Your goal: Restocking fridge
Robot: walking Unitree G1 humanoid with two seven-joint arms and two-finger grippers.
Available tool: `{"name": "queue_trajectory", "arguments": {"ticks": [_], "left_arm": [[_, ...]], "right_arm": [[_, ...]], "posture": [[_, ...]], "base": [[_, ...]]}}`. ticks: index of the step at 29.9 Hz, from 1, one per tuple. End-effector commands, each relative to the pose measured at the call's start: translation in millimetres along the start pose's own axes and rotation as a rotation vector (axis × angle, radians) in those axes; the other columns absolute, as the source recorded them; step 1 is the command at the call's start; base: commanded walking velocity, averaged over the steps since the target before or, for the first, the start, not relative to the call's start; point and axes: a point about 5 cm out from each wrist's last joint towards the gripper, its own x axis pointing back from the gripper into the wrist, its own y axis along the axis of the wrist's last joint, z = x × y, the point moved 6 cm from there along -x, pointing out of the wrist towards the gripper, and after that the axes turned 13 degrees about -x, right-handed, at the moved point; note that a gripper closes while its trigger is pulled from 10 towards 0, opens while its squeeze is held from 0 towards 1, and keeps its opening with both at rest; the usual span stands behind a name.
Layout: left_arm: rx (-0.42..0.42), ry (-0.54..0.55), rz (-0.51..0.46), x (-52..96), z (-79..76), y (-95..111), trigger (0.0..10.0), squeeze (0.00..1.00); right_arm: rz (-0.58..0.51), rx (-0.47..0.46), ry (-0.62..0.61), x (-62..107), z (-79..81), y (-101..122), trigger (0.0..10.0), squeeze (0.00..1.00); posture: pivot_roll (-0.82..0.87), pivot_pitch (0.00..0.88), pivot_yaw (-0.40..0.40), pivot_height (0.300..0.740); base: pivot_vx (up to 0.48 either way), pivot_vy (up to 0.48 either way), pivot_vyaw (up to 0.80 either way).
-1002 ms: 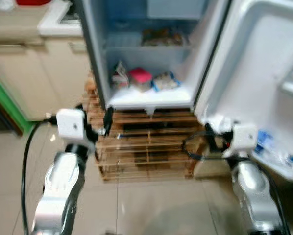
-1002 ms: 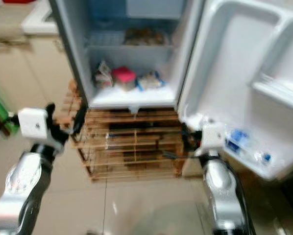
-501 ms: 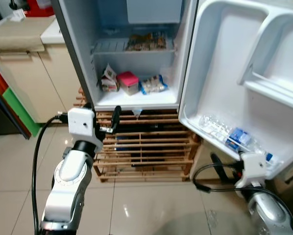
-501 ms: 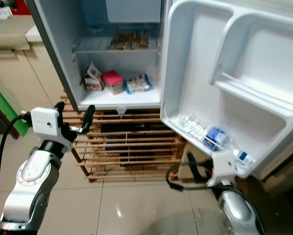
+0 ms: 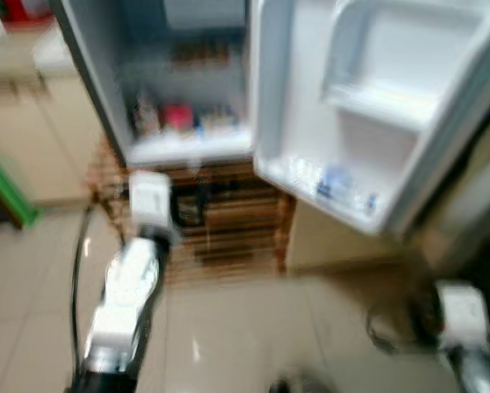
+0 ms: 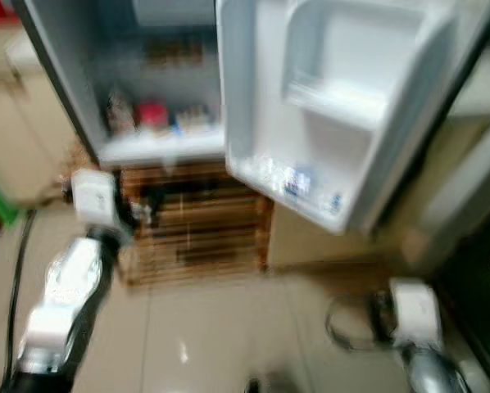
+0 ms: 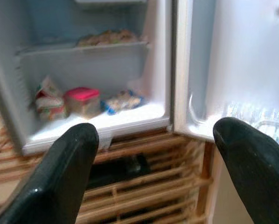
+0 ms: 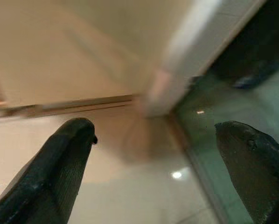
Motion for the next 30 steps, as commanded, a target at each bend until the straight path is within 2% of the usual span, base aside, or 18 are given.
{"name": "queue_trajectory", "arguments": {"ticks": [1, 3, 5, 6, 7, 9, 10, 11, 14, 15, 22, 30], "left_arm": [[0.012, -0.028, 0.058, -1.0, -4.6, -14, 10.0, 0.0], [0.011, -0.038, 0.092, -0.4, -5.8, -24, 10.0, 0.0], [0.009, -0.062, 0.147, 0.4, -8.9, -38, 10.0, 0.0], [0.009, -0.062, 0.147, 0.4, -8.9, -38, 10.0, 0.0], [0.012, -0.06, 0.208, -0.2, -7.5, -54, 10.0, 0.0], [-0.014, -0.038, 0.201, -4.1, -3.4, -53, 10.0, 0.0], [-0.014, -0.038, 0.201, -4.1, -3.4, -53, 10.0, 0.0], [-0.023, -0.034, 0.158, -8.3, -3.9, -42, 10.0, 0.0], [-0.011, -0.037, 0.115, -10.3, -6.5, -30, 10.0, 0.0], [-0.011, -0.037, 0.115, -10.3, -6.5, -30, 10.0, 0.0], [-0.031, -0.044, 0.111, -5.1, -6.6, -32, 10.0, 0.0], [-0.001, -0.014, 0.148, -0.8, 0.8, -40, 10.0, 0.0]], "right_arm": [[0.024, -0.009, -0.033, -5.4, 1.8, -2, 10.0, 0.0], [0.046, -0.006, -0.079, -11.2, -6.9, -3, 10.0, 0.0], [-0.009, 0.0, -0.088, -20.0, -8.1, 15, 10.0, 0.0], [-0.009, 0.0, -0.088, -20.0, -8.1, 15, 10.0, 0.0], [-0.112, 0.009, -0.059, -29.7, 4.9, 49, 10.0, 0.0], [-0.213, -0.004, -0.016, -34.1, 24.7, 84, 10.0, 0.0], [-0.213, -0.004, -0.016, -34.1, 24.7, 84, 10.0, 0.0], [-0.264, -0.013, 0.025, -35.0, 41.2, 104, 10.0, 0.0], [-0.29, -0.012, 0.032, -39.5, 55.0, 121, 10.0, 0.0], [-0.29, -0.012, 0.032, -39.5, 55.0, 121, 10.0, 0.0], [-0.351, 0.073, -0.188, -51.1, 29.5, 156, 10.0, 0.0], [-0.387, 0.064, -0.253, -56.1, 21.2, 186, 10.0, 0.0]], "posture": [[-0.21, 0.0, 0.043, 0.74], [-0.21, 0.0, 0.044, 0.74], [-0.21, 0.0, 0.051, 0.74], [-0.21, 0.0, 0.051, 0.74], [-0.21, 0.0, 0.053, 0.74], [-0.21, 0.0, 0.053, 0.74], [-0.21, 0.0, 0.053, 0.74], [-0.2, 0.0, 0.053, 0.74], [-0.19, 0.0, 0.057, 0.74], [-0.19, 0.0, 0.057, 0.74], [-0.17, 0.0, 0.058, 0.74], [-0.15, 0.0, 0.049, 0.74]], "base": [[0.0, 0.0, 0.0], [0.0, 0.0, 0.0], [0.0, 0.0, 0.0], [0.0, 0.0, 0.0], [0.0, 0.0, 0.0], [0.0, 0.0, 0.0], [0.0, 0.0, 0.0], [0.0, 0.0, 0.0], [0.0, 0.0, 0.0], [0.0, 0.0, 0.0], [0.0, 0.0, 0.0], [0.0, 0.0, 0.0]]}}
